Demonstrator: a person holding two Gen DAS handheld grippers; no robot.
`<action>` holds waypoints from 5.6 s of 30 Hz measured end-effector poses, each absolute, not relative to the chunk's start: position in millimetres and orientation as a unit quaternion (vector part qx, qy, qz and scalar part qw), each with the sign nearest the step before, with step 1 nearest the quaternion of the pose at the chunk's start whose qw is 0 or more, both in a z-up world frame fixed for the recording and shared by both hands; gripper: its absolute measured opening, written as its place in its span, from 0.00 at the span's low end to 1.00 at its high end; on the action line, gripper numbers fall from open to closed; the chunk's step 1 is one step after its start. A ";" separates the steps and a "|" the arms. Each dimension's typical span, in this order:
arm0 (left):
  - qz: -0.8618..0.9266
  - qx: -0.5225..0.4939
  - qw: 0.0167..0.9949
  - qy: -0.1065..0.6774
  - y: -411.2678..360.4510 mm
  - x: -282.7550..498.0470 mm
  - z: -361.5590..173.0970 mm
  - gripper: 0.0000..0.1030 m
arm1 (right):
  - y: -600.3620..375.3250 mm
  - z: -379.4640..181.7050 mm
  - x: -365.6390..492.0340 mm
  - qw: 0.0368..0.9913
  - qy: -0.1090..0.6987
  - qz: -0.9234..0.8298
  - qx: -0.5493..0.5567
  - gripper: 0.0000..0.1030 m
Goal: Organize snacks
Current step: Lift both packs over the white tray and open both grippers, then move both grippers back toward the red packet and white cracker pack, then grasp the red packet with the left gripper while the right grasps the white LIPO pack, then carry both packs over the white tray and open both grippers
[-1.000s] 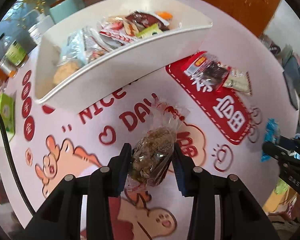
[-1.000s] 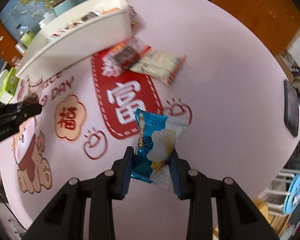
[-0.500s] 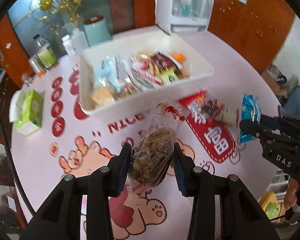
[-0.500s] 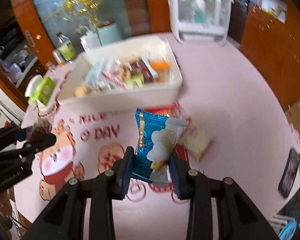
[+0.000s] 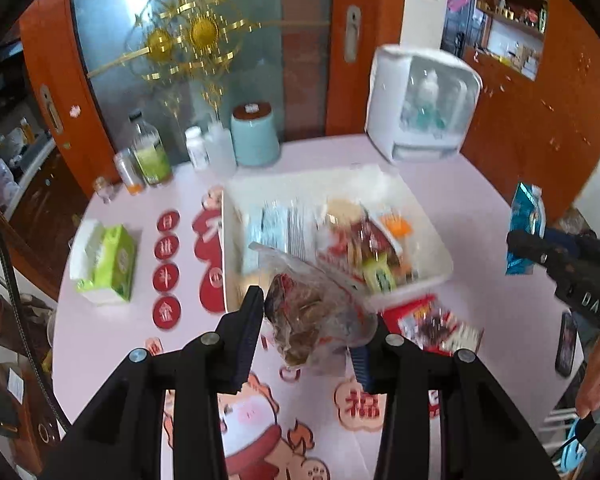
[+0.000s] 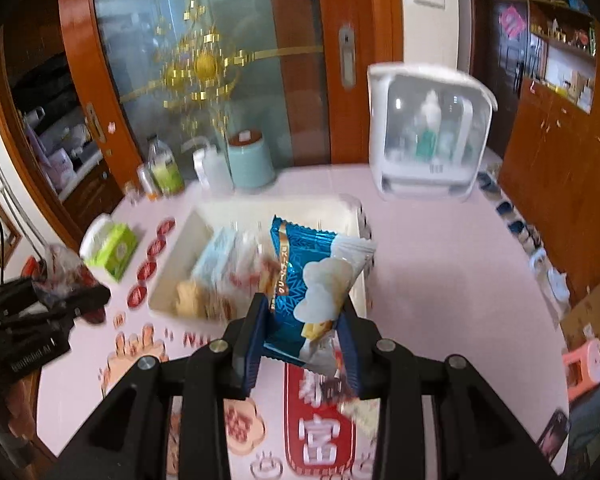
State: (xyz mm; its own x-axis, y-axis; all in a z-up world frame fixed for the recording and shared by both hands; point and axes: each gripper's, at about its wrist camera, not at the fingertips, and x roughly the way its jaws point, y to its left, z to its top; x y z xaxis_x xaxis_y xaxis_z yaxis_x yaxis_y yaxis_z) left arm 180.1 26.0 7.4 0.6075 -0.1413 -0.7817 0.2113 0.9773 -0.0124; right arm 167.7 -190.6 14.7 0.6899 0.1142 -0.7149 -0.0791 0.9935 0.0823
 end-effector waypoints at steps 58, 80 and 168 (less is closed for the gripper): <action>-0.059 0.102 0.897 0.427 4.7 249.7 0.8 0.93 | -184.4 3.4 248.1 0.891 0.451 0.043 -0.003 0.46; -0.179 0.115 0.896 0.390 -31.2 174.0 15.6 0.93 | -223.8 3.3 159.5 0.885 0.464 -0.002 -0.023 0.65; -0.086 -0.007 0.865 0.494 -56.0 169.1 -64.6 0.39 | -263.8 -80.0 152.3 0.850 0.479 0.216 0.043 0.45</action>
